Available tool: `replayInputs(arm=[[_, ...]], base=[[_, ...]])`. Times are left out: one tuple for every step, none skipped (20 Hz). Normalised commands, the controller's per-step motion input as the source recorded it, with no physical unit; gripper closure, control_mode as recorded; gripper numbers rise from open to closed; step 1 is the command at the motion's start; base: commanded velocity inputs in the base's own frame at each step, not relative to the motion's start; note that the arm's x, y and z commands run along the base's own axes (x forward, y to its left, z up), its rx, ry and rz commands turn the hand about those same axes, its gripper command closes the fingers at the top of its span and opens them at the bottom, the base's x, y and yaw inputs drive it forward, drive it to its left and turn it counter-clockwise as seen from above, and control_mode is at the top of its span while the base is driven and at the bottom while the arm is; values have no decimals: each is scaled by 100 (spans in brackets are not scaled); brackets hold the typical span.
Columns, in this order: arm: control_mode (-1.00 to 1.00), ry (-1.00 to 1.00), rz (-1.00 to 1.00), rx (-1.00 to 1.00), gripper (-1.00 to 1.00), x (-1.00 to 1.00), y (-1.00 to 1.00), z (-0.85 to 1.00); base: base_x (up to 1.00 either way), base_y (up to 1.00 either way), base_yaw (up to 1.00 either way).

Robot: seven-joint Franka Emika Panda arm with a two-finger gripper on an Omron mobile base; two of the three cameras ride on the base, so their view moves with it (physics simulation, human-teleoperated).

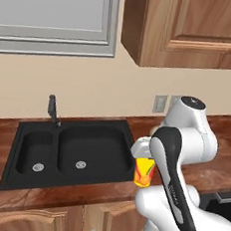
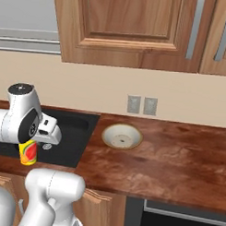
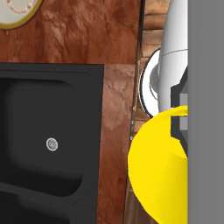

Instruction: Place the bowl in the left basin and the cup in the right basin of the sink.

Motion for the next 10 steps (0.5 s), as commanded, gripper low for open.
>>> replayInputs(arm=[[100,0,0,0,100,0,0,0],[100,0,0,0,100,0,0,0],[100,0,0,0,100,0,0,0],[100,0,0,0,100,0,0,0],[100,0,0,0,100,0,0,0],[100,0,0,0,100,0,0,0],[100,0,0,0,100,0,0,0],[100,0,0,0,100,0,0,0],[100,0,0,0,100,0,0,0],[100,0,0,0,100,0,0,0]], base=[[-4,39,0],[-9,43,0],[-9,41,0],[-10,41,0],[-13,43,0],[-13,40,0],[-10,38,0],[-1,35,0],[0,29,0],[0,19,0]])
